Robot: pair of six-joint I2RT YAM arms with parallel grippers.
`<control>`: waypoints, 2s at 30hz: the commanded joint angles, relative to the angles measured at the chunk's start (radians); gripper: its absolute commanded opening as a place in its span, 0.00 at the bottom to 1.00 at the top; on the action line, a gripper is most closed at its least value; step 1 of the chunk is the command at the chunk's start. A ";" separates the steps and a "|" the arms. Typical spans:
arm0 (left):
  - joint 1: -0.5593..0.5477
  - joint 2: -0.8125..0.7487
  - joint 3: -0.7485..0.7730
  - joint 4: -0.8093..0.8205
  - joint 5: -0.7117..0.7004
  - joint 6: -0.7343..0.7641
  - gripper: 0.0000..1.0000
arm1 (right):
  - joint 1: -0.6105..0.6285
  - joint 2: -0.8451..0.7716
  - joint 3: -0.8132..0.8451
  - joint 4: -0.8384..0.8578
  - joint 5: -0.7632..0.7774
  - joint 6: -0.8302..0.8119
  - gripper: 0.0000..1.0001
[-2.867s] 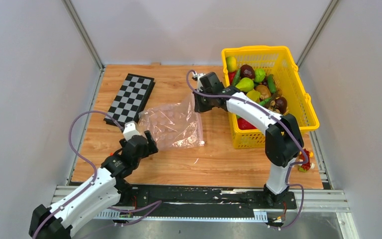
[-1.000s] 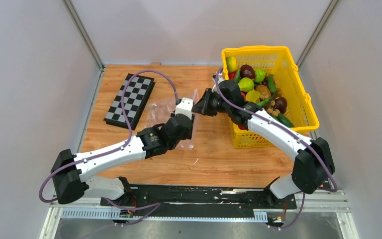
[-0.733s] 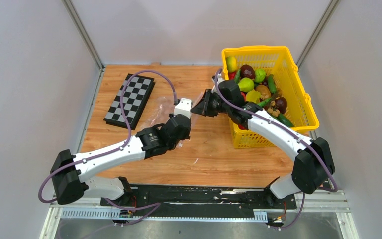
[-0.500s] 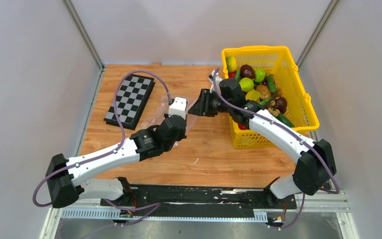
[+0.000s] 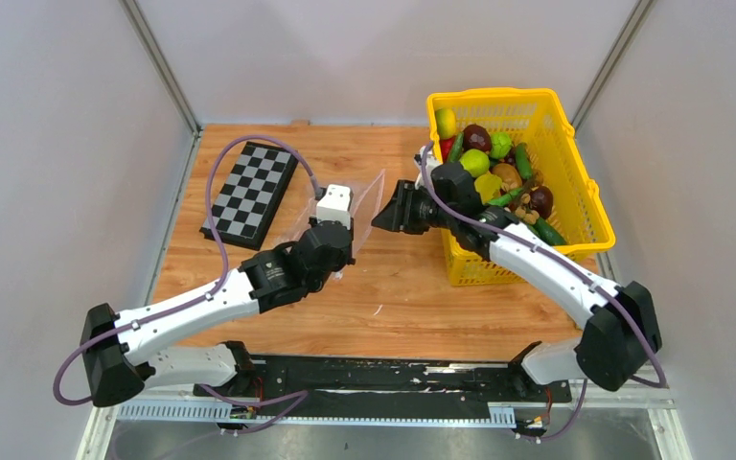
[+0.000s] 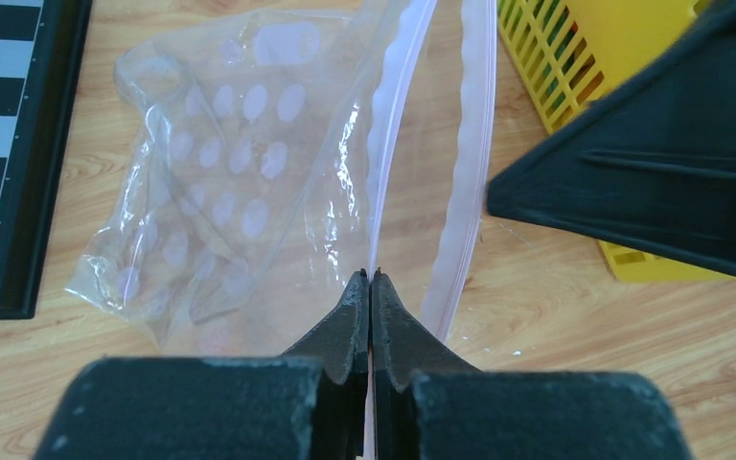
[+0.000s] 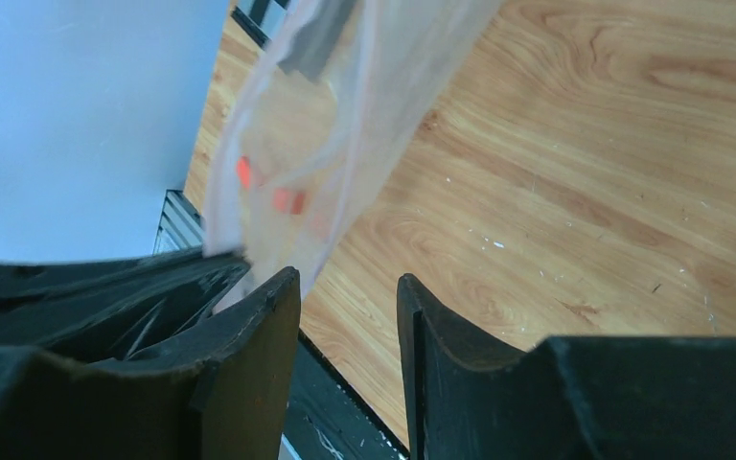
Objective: Place the food in the zip-top bag and seal the zipper
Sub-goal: Open the zipper of the food storage bag.
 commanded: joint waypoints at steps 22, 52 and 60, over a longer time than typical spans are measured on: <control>-0.003 -0.027 -0.035 0.025 0.045 -0.027 0.20 | 0.030 0.081 0.008 0.153 -0.073 0.054 0.00; -0.004 0.074 0.043 0.016 -0.061 0.059 0.24 | 0.025 0.120 0.125 -0.097 -0.163 -0.234 0.00; -0.003 -0.021 0.047 -0.087 -0.093 -0.039 0.00 | 0.026 0.187 0.197 -0.284 0.094 -0.316 0.00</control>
